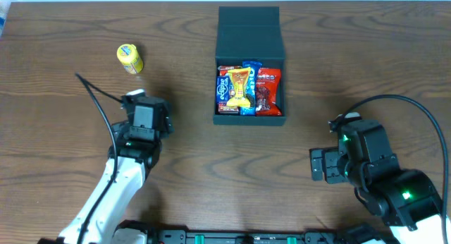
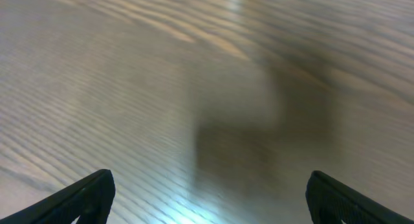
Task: Pack container
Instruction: 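Move the left gripper left over the yellow Mentos can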
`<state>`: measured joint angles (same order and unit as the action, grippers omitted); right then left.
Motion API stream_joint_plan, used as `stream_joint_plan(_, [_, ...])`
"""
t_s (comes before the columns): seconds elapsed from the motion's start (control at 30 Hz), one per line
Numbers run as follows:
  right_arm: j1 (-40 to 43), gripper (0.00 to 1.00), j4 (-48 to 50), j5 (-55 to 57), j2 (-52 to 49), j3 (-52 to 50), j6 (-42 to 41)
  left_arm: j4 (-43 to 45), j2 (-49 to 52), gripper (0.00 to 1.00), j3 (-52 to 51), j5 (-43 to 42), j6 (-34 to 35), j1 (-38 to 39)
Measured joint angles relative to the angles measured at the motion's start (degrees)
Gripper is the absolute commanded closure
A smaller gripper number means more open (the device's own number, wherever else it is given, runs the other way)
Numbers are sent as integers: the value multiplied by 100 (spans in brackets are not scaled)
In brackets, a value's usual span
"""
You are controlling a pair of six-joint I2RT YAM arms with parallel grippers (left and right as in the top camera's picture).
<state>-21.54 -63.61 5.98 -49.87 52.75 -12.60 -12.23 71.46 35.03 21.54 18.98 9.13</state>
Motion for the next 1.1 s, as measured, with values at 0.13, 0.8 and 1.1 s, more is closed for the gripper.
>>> stream_joint_plan(0.13, [0,1,2,-2,0,0,0,1073,382,5,-37,74,-20,-363])
stream_joint_plan(0.8, [0,1,0,-2,2,0,0,4376,3751,5,654,-894,-1106,-778])
stream_joint_plan(1.1, [0,1,0,-2,0,0,0,4385,4096,5,1497,-938,-1329,-1093])
